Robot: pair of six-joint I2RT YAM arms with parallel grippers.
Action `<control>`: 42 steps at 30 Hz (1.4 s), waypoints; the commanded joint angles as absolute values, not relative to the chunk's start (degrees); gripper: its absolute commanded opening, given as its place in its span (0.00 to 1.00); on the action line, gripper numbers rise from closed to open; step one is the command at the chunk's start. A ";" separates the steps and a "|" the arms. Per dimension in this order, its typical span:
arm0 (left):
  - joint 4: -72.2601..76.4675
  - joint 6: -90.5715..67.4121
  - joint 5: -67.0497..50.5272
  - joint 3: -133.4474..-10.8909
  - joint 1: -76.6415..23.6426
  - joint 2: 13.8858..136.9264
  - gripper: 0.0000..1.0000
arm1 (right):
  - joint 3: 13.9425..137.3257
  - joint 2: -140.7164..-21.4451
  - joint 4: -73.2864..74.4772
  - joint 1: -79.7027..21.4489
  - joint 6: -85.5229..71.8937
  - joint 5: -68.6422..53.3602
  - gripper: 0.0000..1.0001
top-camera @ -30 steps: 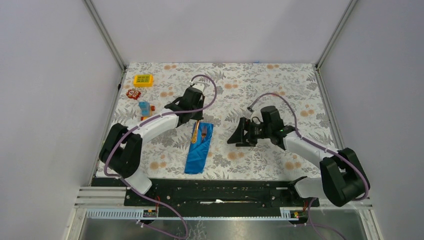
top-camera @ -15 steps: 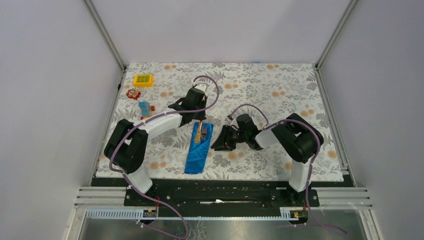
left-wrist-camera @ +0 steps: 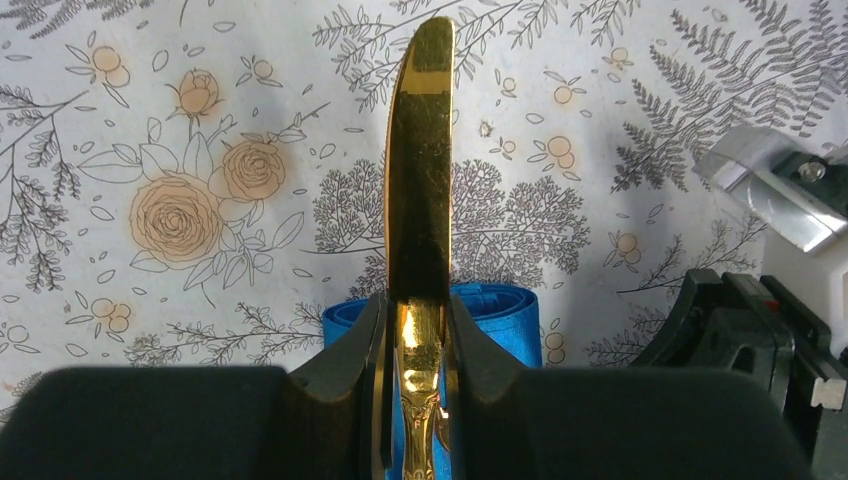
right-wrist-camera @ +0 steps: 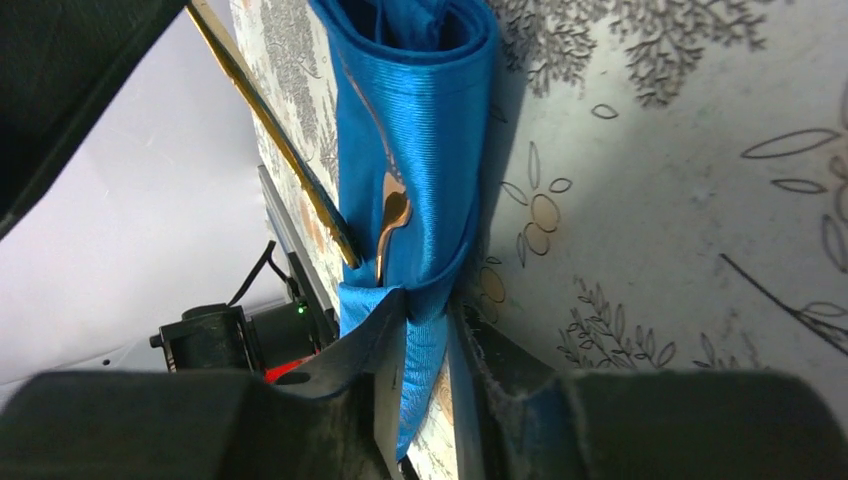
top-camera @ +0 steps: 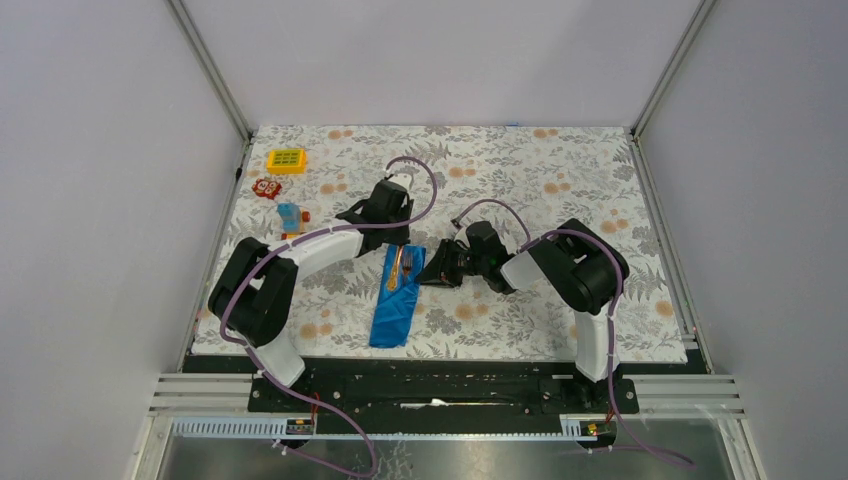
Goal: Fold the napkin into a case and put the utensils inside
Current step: Insert the knife into the folded napkin.
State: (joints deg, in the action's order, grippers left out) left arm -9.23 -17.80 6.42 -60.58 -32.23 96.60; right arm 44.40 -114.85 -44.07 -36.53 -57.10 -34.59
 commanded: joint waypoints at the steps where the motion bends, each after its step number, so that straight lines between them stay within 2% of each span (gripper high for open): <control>1: -6.53 -17.91 5.03 -59.86 -31.82 96.11 0.00 | 45.84 -115.67 -45.97 -36.71 -56.79 -32.13 0.24; 6: -6.56 -20.24 4.31 -58.01 -31.79 95.49 0.00 | 45.42 -115.79 -46.70 -36.68 -56.86 -31.00 0.07; 9: -5.93 -22.01 5.21 -56.51 -31.82 94.82 0.00 | 44.93 -115.93 -47.61 -36.65 -57.21 -30.55 0.03; 24: -11.42 -31.05 8.72 -51.35 -34.19 86.59 0.00 | 46.13 -115.93 -48.80 -38.20 -58.13 -29.47 0.00; 42: -16.11 -35.63 7.22 -45.51 -36.96 83.39 0.00 | 45.65 -115.49 -49.21 -38.94 -58.80 -27.18 0.00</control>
